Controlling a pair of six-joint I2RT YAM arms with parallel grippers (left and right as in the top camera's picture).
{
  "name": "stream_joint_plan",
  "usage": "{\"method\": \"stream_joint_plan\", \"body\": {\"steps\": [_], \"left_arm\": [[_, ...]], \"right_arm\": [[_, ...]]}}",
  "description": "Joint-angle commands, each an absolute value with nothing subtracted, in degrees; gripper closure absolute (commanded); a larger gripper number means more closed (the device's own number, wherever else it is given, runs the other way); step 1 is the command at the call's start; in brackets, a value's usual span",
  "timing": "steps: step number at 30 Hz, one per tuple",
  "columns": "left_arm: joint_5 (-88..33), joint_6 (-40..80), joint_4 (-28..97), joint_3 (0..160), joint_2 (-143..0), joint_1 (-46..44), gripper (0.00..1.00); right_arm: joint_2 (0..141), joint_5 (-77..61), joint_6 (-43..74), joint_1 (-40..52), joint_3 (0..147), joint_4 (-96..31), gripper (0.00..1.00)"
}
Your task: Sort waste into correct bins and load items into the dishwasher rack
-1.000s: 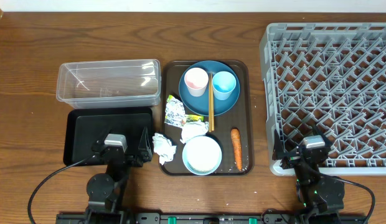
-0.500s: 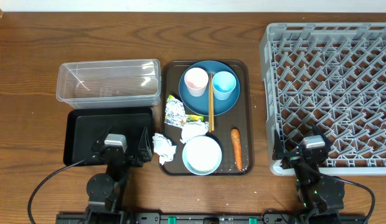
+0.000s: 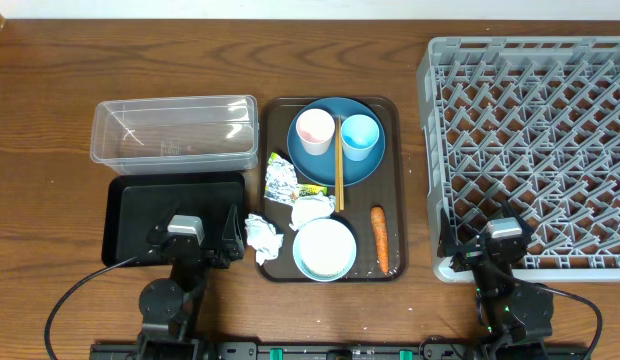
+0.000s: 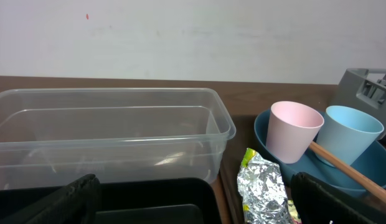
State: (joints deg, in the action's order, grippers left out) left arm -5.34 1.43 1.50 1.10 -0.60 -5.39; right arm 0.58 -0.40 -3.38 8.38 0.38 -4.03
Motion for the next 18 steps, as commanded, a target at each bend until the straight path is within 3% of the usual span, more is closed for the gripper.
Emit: {"method": "stream_joint_plan", "body": {"steps": [1,18], "left_arm": [[-5.48,0.64,3.62,0.23,-0.34,-5.65,0.01],[-4.21,0.64,3.64,0.23,-0.34,-5.65,0.01]], "right_arm": [[0.38,-0.27,-2.83,8.8,0.3,-4.29,0.01],[0.38,-0.27,-2.83,8.8,0.3,-4.29,0.01]]}}
